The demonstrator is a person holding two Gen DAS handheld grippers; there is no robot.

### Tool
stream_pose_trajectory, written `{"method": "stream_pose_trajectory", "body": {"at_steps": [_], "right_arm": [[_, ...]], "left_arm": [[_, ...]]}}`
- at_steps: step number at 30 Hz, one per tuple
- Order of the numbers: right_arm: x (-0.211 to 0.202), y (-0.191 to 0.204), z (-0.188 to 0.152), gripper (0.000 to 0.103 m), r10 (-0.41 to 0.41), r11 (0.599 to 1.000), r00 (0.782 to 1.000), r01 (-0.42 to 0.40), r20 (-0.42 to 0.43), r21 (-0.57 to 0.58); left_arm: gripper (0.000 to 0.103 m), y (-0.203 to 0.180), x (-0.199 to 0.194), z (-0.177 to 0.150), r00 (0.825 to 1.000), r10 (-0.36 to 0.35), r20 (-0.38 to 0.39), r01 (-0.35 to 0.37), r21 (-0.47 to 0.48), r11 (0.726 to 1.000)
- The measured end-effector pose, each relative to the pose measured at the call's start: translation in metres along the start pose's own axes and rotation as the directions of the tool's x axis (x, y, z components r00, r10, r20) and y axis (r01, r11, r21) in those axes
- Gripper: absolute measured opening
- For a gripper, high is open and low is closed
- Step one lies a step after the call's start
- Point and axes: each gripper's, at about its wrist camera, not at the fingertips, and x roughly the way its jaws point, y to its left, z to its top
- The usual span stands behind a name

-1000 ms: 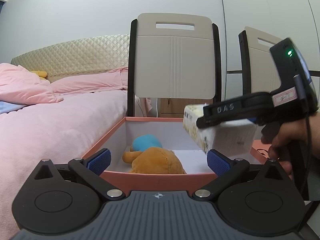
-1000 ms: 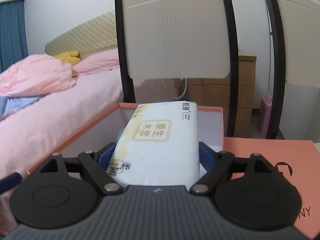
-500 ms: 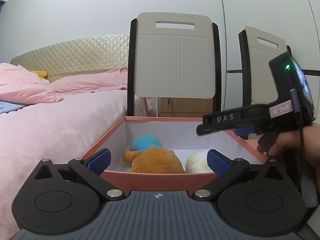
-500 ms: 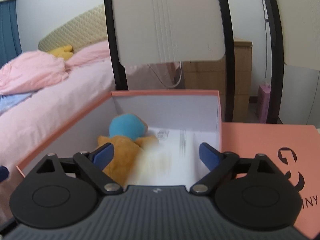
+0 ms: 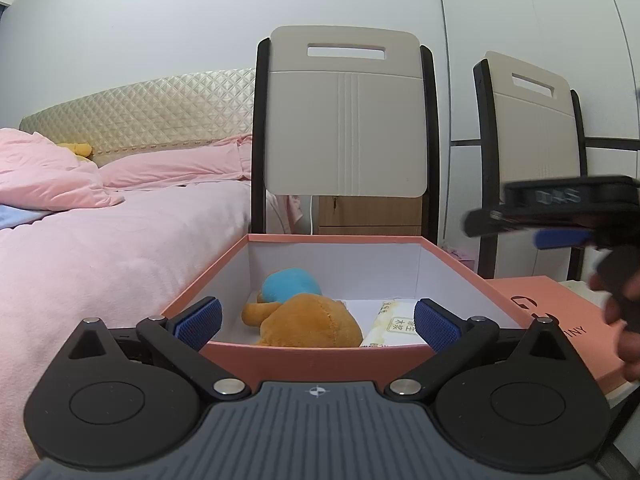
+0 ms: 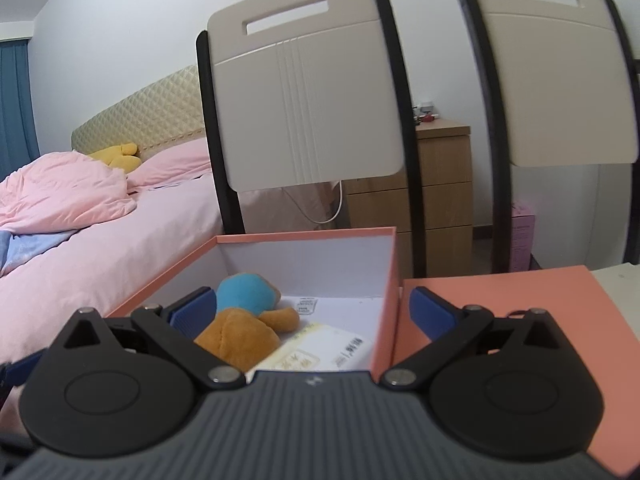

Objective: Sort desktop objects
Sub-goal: 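Move the right gripper to the edge of the pink box lid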

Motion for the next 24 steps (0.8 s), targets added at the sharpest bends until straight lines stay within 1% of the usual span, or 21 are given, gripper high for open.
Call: {"method": "stream_pose_trajectory", "body": {"at_steps": [5,11,16,24], "right_arm": [[-0.029,-0.004,-0.019,0.103,-0.011,1.0,1.0,0.011,0.007,0.004],[-0.055,-0.004,-0.041,0.103,-0.046,0.998,0.999,0.047,0.021,-0.031],[-0.061,-0.005,-0.05,0.103,-0.079,0.995,0.996,0.081,0.037,-0.061],[-0.066,-0.011,-0.051,0.103,-0.073,0.997,0.996,0.074,0.058,-0.022]], "left_arm": [[0.103,-0.002,-0.001,-0.001,1.0,0.001,0.001,-0.001,0.006,1.0],[0.103,-0.004,-0.002,0.0,1.0,-0.004,0.006,0.004,0.011,1.0],[0.103,-0.005,-0.002,0.0,1.0,-0.001,0.005,0.001,0.009,1.0],[0.103,-0.005,-0.002,0.0,1.0,-0.003,0.007,0.003,0.011,1.0]]}}
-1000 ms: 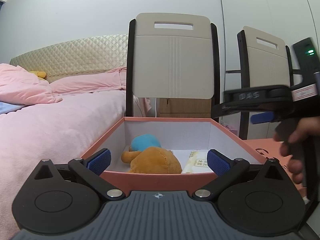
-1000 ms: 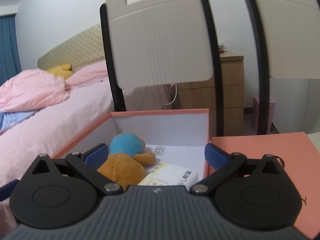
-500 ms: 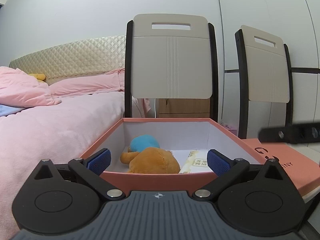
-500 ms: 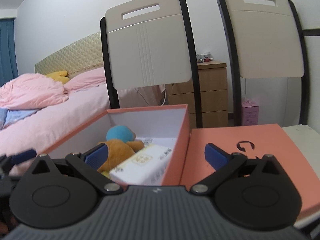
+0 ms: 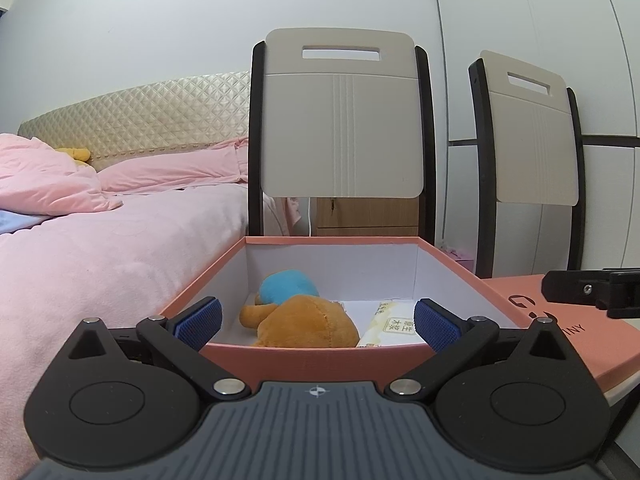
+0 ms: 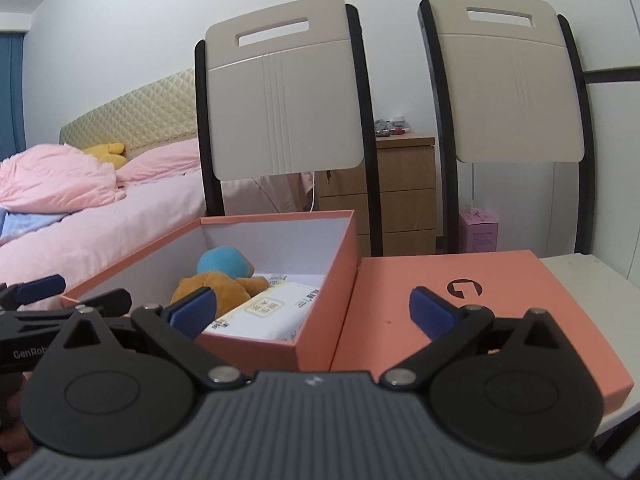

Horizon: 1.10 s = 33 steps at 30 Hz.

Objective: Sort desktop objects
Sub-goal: 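Move the right gripper to the edge of the pink box lid, then close the right gripper on the lid edge and tilt it up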

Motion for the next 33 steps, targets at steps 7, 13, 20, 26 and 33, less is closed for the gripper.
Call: {"method": "stream_pose_trajectory", "body": {"at_steps": [7,13,20,26,33], "right_arm": [[-0.014,-0.03,-0.021,0.103,-0.031,0.977,0.999,0.036,-0.026,0.212],[-0.028,-0.074,-0.06,0.103,-0.048,0.818,0.993,0.103,-0.111,0.566],[-0.013,-0.101,-0.088,0.101,-0.009,0.605,0.98,0.163,-0.198,0.779],[0.01,-0.11,-0.115,0.085,-0.067,0.448,0.98,0.196,-0.186,0.872],[0.023,-0.121,-0.139,0.065,-0.118,0.379,0.988,0.139,-0.101,0.915]], "left_arm": [[0.103,0.0,0.001,0.001,1.0,-0.011,0.002,0.011,-0.014,1.0],[0.103,0.002,0.0,0.003,1.0,-0.013,0.002,0.013,-0.029,1.0],[0.103,0.0,-0.001,0.005,1.0,-0.018,0.003,0.018,-0.033,0.999],[0.103,0.008,0.001,0.006,1.0,-0.026,-0.014,0.025,-0.083,0.996],[0.103,0.014,0.002,0.007,0.998,-0.069,-0.015,0.066,-0.125,0.99]]}}
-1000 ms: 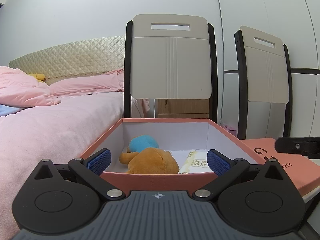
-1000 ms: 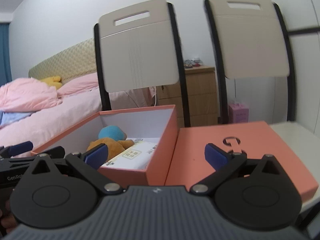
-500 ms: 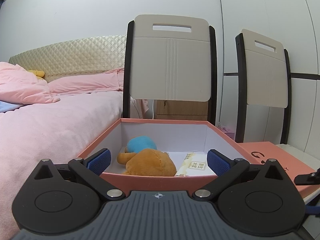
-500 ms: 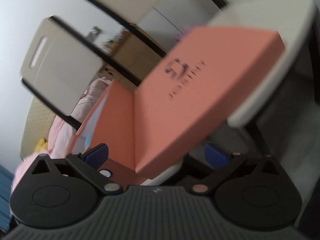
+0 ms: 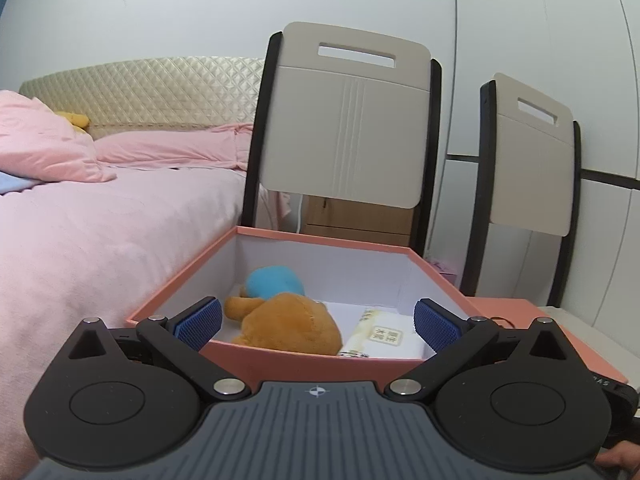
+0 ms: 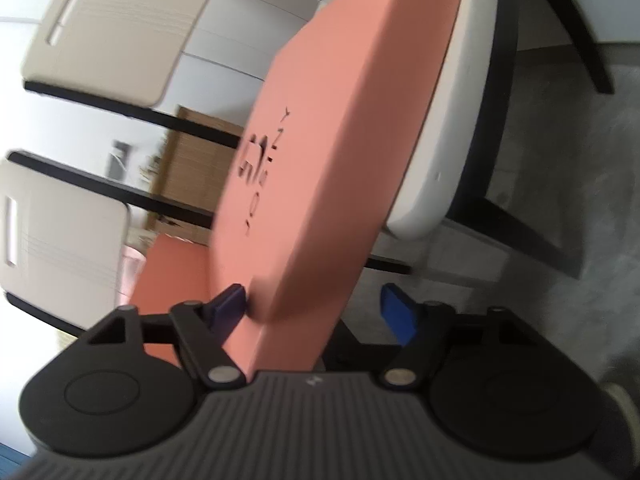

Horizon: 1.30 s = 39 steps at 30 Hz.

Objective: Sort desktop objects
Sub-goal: 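Close the right gripper on the lid edge and tilt it up, then grasp the opposite lid edge with the left gripper while the right gripper holds it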

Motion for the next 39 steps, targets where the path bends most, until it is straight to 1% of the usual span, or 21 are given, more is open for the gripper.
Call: {"method": "stream_pose_trajectory", "body": {"at_steps": [1,2,7,11,13,18,22,24,26,28,31,33,35,39], "right_arm": [[-0.001,-0.001,0.0,0.055,0.025,1.0,1.0,-0.025,0.005,-0.004],[-0.002,0.0,0.0,0.052,0.041,0.999,0.999,-0.041,0.004,-0.009],[-0.013,-0.006,0.0,0.051,0.059,0.998,0.998,-0.059,0.008,-0.008],[-0.03,-0.014,0.0,0.051,0.07,0.998,0.998,-0.07,0.004,0.0],[-0.044,-0.019,-0.002,0.05,0.074,0.997,0.997,-0.074,-0.001,0.002],[-0.076,-0.031,-0.008,0.05,0.084,0.996,0.996,-0.084,-0.016,0.008],[-0.089,-0.036,-0.008,0.051,0.095,0.995,0.995,-0.095,-0.023,0.014],[-0.088,-0.037,-0.005,0.052,0.098,0.995,0.995,-0.097,-0.02,0.021],[-0.087,-0.039,0.0,0.06,0.106,0.994,0.994,-0.105,-0.021,0.032],[-0.09,-0.044,0.003,0.08,0.11,0.993,0.994,-0.109,-0.025,0.048],[-0.099,-0.053,0.01,0.095,0.1,0.993,0.994,-0.097,-0.051,0.061],[-0.111,-0.056,0.021,0.095,0.081,0.996,0.994,-0.077,-0.073,0.048],[-0.126,-0.055,0.037,0.096,0.054,0.999,0.993,-0.054,-0.102,0.004],[-0.156,-0.044,0.086,0.098,-0.003,0.988,0.985,-0.024,-0.173,-0.15]], "left_arm": [[0.103,0.0,0.0,0.0,1.0,-0.013,-0.001,0.013,-0.001,1.0],[0.103,0.0,-0.001,0.0,1.0,-0.026,-0.003,0.026,-0.005,1.0],[0.103,0.002,-0.001,0.0,0.996,-0.086,-0.016,0.085,-0.047,0.995],[0.103,0.005,-0.008,0.003,0.993,-0.113,0.019,0.114,-0.073,0.991],[0.103,0.004,-0.009,0.004,0.992,-0.127,0.024,0.129,-0.076,0.989],[0.103,-0.004,-0.008,0.001,0.987,-0.161,0.003,0.161,-0.056,0.985],[0.103,-0.007,-0.006,-0.002,0.975,-0.219,-0.02,0.218,-0.068,0.974],[0.103,-0.009,-0.005,-0.003,0.966,-0.256,-0.033,0.253,-0.084,0.964],[0.103,-0.01,-0.005,-0.004,0.956,-0.29,-0.043,0.285,-0.102,0.953],[0.103,-0.01,-0.003,-0.007,0.946,-0.32,-0.057,0.312,-0.117,0.943],[0.103,-0.012,0.0,-0.013,0.927,-0.365,-0.091,0.35,-0.143,0.926],[0.103,-0.015,0.002,-0.019,0.909,-0.4,-0.118,0.38,-0.159,0.911],[0.103,-0.019,0.005,-0.025,0.886,-0.437,-0.153,0.41,-0.179,0.894],[0.103,-0.025,0.014,-0.037,0.827,-0.525,-0.202,0.477,-0.241,0.845]]}}
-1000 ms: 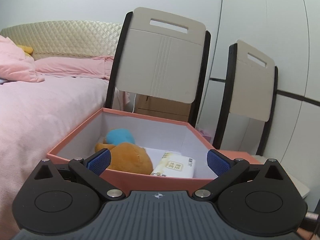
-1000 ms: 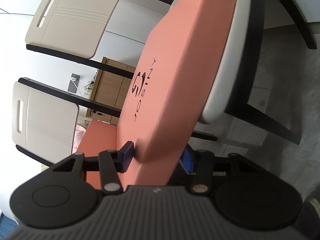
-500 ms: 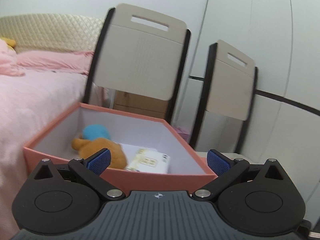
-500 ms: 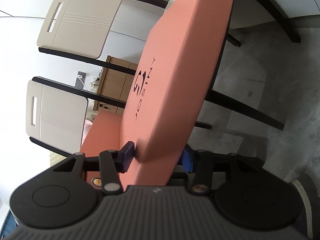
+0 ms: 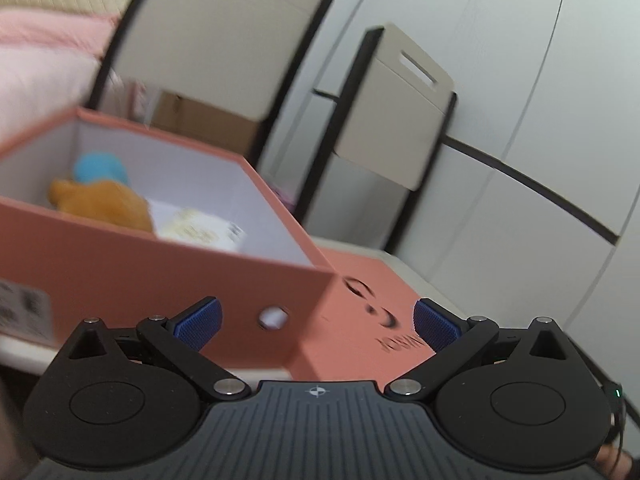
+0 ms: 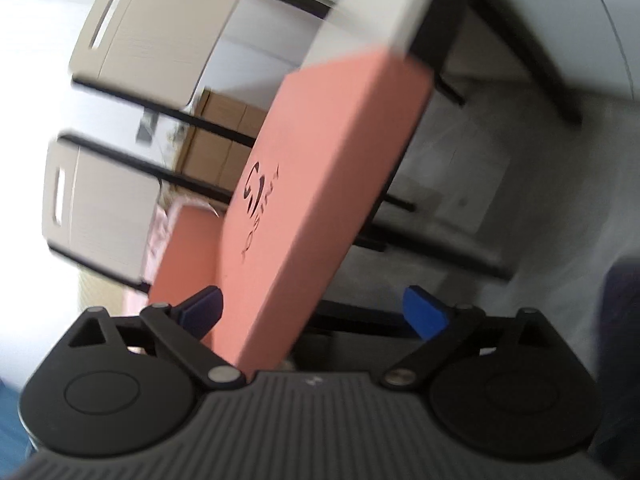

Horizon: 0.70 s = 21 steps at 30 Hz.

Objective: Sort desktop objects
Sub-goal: 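Grasp the opposite lid edge with the left gripper while the right gripper holds it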

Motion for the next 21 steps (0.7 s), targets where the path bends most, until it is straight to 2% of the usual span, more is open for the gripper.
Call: {"method": "stream_pose_trajectory", "body": {"at_steps": [2,5,8,12,15,21], "right_arm": [[-0.017,0.003,0.026,0.098,-0.005,0.998,1.0,0.004,-0.024,-0.06],[-0.032,0.01,0.066,0.098,-0.012,0.99,1.0,0.01,-0.013,-0.143],[-0.025,0.018,0.105,0.098,-0.061,0.972,0.998,0.057,-0.01,-0.226],[0.012,0.019,0.146,0.098,-0.092,0.948,0.994,0.07,-0.055,-0.311],[0.041,0.013,0.165,0.097,-0.089,0.937,0.991,0.05,-0.097,-0.345],[0.06,0.001,0.164,0.085,-0.057,0.943,0.992,0.015,-0.115,-0.334]], "left_arm": [[0.103,0.004,0.009,-0.005,0.998,-0.034,-0.046,0.032,-0.042,0.999],[0.102,0.011,0.027,-0.013,0.992,-0.056,-0.112,0.046,-0.097,0.994],[0.1,0.02,0.04,-0.022,0.984,-0.069,-0.162,0.043,-0.158,0.986],[0.099,0.033,0.053,-0.031,0.977,-0.088,-0.196,0.041,-0.233,0.972],[0.095,0.042,0.064,-0.04,0.97,-0.093,-0.224,0.028,-0.28,0.96],[0.09,0.05,0.085,-0.058,0.951,-0.145,-0.274,0.031,-0.381,0.924]]}}
